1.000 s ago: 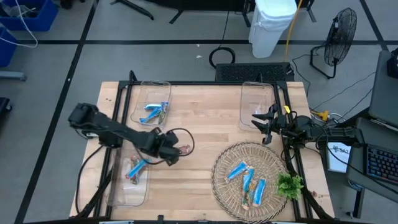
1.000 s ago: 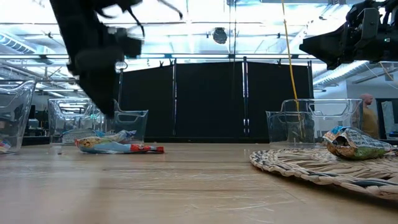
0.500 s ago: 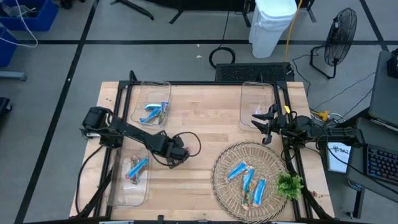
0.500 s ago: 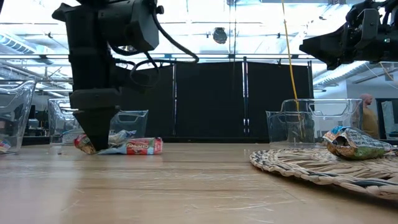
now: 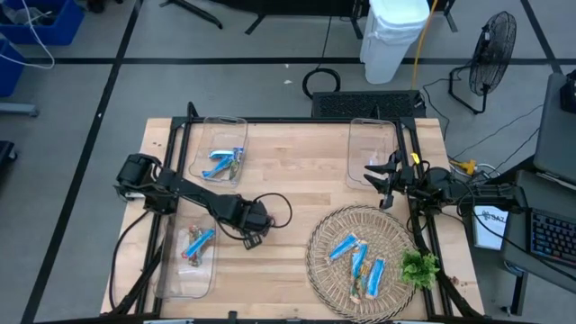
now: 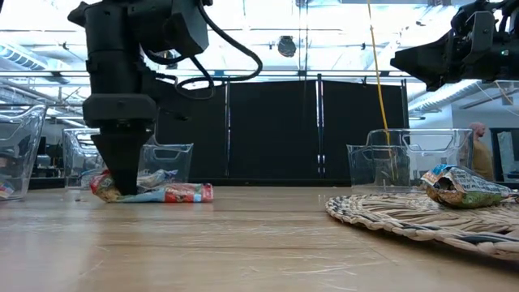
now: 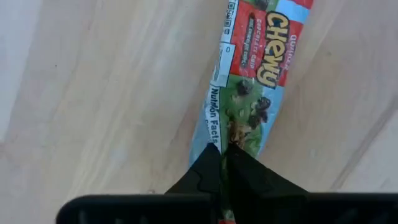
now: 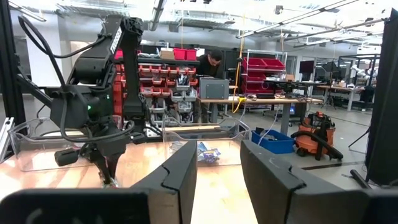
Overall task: Pick and place Granola Bars by type
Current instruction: Put the orange granola bar into the bottom transparent bin
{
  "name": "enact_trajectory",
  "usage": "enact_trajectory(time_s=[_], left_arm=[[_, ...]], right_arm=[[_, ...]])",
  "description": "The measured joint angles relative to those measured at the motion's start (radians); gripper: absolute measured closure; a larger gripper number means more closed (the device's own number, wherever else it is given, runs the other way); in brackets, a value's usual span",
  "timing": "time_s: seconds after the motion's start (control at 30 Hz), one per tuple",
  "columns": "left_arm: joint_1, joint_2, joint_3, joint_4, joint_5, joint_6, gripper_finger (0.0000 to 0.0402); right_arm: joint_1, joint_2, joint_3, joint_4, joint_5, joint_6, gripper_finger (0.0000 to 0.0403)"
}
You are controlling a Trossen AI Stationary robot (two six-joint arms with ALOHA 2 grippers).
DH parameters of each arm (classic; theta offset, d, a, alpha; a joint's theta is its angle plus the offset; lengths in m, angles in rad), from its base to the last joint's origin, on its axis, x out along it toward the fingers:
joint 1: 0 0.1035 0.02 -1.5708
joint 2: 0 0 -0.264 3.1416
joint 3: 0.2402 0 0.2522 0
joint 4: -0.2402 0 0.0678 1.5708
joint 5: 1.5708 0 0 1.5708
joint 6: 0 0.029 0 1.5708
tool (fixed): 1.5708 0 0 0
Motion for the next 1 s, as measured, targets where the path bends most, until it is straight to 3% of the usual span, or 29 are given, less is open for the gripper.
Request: enact_trajectory(time_s=[0.37, 0.53, 0.63, 0.77, 1.0], left_arm=[[-0.125, -0.268, 0.001, -0.043, -0.252, -0.068, 0.0394], [-0.240, -0.416, 0.002, -0.134, -0.367, -0.265, 0.0394], [-0.326, -0.477, 0.002, -0.231, -0.403, -0.464, 0.0394], [-0.429, -0.498, 0.002, -0.383, -0.375, -0.776, 0.0395], [-0.574, -0.479, 0.002, -0.500, -0.164, -1.189, 0.0395]], right_arm=[[0.000, 0.001, 0.000, -0.001, 0.000, 0.000, 0.0289], [0.000, 0.001, 0.000, -0.002, 0.000, 0.000, 0.0289], [0.000, 0.001, 0.000, -0.003, 0.000, 0.000, 0.0289], [0.000, 0.001, 0.000, -0.004, 0.001, 0.001, 0.0289], [0.000, 0.001, 0.000, -0.005, 0.001, 0.000, 0.0289]])
